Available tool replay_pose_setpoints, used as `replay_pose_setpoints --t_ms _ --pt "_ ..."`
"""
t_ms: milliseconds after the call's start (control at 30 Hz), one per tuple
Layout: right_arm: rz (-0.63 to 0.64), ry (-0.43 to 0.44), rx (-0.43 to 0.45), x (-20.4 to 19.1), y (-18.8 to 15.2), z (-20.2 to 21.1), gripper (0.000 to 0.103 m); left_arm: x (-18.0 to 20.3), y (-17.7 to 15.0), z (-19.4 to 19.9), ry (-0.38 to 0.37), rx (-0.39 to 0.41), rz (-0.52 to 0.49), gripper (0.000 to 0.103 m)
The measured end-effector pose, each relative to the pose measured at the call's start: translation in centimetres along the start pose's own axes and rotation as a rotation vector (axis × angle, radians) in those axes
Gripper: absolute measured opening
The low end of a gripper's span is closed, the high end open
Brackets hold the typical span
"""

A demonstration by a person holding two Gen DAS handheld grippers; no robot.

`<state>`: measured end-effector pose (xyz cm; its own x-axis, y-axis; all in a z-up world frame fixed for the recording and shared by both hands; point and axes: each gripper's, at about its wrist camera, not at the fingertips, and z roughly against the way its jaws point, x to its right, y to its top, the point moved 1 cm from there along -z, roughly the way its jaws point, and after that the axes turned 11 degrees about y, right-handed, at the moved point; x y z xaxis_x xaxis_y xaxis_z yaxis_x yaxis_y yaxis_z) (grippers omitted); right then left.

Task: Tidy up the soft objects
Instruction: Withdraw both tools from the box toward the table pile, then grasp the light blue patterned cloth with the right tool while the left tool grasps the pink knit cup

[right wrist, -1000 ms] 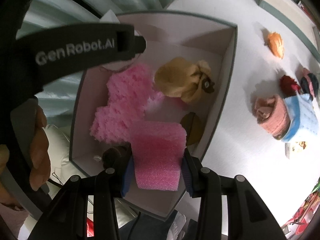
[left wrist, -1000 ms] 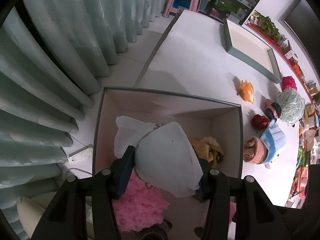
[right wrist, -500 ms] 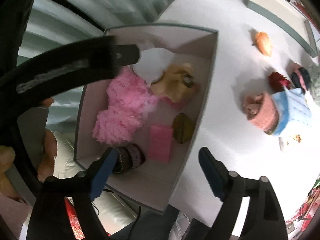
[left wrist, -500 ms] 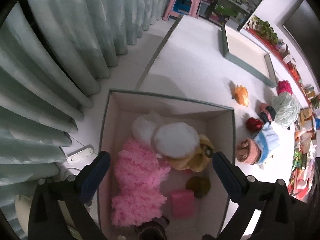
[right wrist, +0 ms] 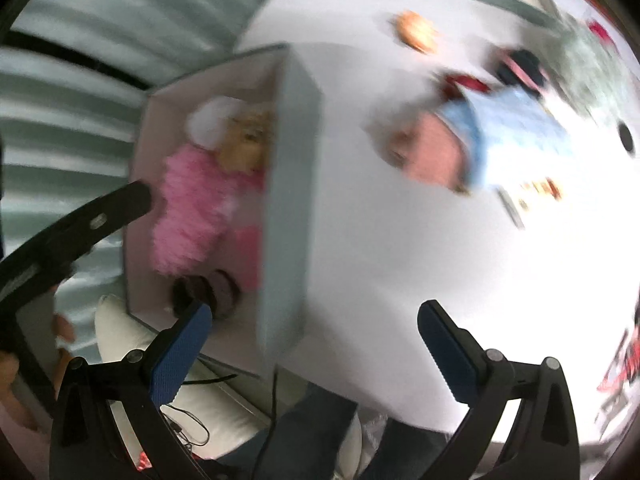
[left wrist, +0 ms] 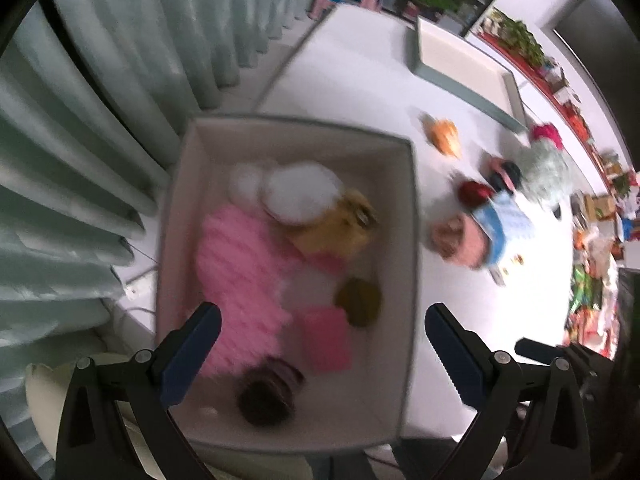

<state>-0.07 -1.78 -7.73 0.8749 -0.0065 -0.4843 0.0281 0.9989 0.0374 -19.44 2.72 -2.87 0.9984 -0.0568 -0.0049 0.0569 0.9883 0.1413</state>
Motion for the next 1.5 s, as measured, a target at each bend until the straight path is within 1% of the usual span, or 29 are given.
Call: replay_pose_setpoints --t_ms 133,267,367,467,567,633,700,800,867,1000,1067,1200,1267,1300,1333,1367,1400,1500 --pt "-0.072 -0.037 -0.017 3.9 -1.8 0.3 0.103 3.1 -1.5 0.8 -0.015 -0.009 -0.064 0.102" --pt "-0.186 -0.015 -0.001 7.8 -3.0 1.1 0.103 6.9 -2.2 1.4 -0.039 -0.012 -0.126 0.102" --pt "-0.256 -0.016 0.017 10.4 -3.3 1.7 0.103 9.4 -2.3 1.3 -0.026 -0.009 -0.166 0.102" --pt "-0.307 -0.004 0.039 12.2 -2.9 2.4 0.103 11.1 -2.3 1.2 -0.014 -0.012 -0.193 0.102" --pt "-0.369 0.027 0.079 14.2 -1.5 3.2 0.103 12.8 -2.0 1.2 0.01 -0.006 -0.213 0.102" --pt "-0.42 0.062 0.114 15.4 -0.2 3.7 0.103 13.3 -1.9 1.1 0.013 -0.009 -0.217 0.102" --pt "-0.471 0.134 0.152 16.5 1.4 3.8 0.103 13.8 -1.8 0.9 0.021 -0.015 -0.215 0.102" --pt "-0.542 0.237 0.177 17.7 3.7 3.3 0.103 14.2 -1.7 0.7 0.03 -0.027 -0.206 0.102" --pt "-0.558 0.235 0.175 18.0 5.4 2.6 0.103 14.4 -1.5 0.6 0.042 -0.031 -0.205 0.102" --pt "-0.542 0.185 0.177 17.8 8.3 0.8 0.103 14.7 -1.1 0.2 0.059 -0.043 -0.194 0.102" --pt "-0.565 0.161 0.165 18.0 9.2 -0.3 0.103 14.8 -0.9 -0.1 0.071 -0.047 -0.193 0.102" --pt "-0.604 0.137 0.182 18.7 10.4 -1.3 0.103 15.2 -0.2 -0.5 0.087 -0.054 -0.197 0.102" --pt "-0.586 0.096 0.178 18.7 10.7 -1.6 0.093 15.5 0.1 -0.8 0.091 -0.056 -0.203 0.102" --pt "-0.574 0.068 0.169 19.0 10.8 -1.5 0.082 15.8 0.3 -0.9 0.092 -0.056 -0.208 0.102" --pt "-0.559 0.045 0.171 19.0 11.0 -1.2 0.064 16.0 0.5 -1.0 0.094 -0.057 -0.211 0.102" --pt "-0.537 0.046 0.182 19.0 10.7 -0.7 0.047 16.4 0.7 -1.2 0.096 -0.058 -0.215 0.102" --pt "-0.515 0.061 0.186 19.1 10.6 -0.5 0.024 16.7 0.9 -1.3 0.094 -0.059 -0.217 0.102" --pt "-0.518 0.119 0.17 20.5 9.2 0.1 0.02 18.1 1.4 -1.8 0.088 -0.056 -0.23 0.102"
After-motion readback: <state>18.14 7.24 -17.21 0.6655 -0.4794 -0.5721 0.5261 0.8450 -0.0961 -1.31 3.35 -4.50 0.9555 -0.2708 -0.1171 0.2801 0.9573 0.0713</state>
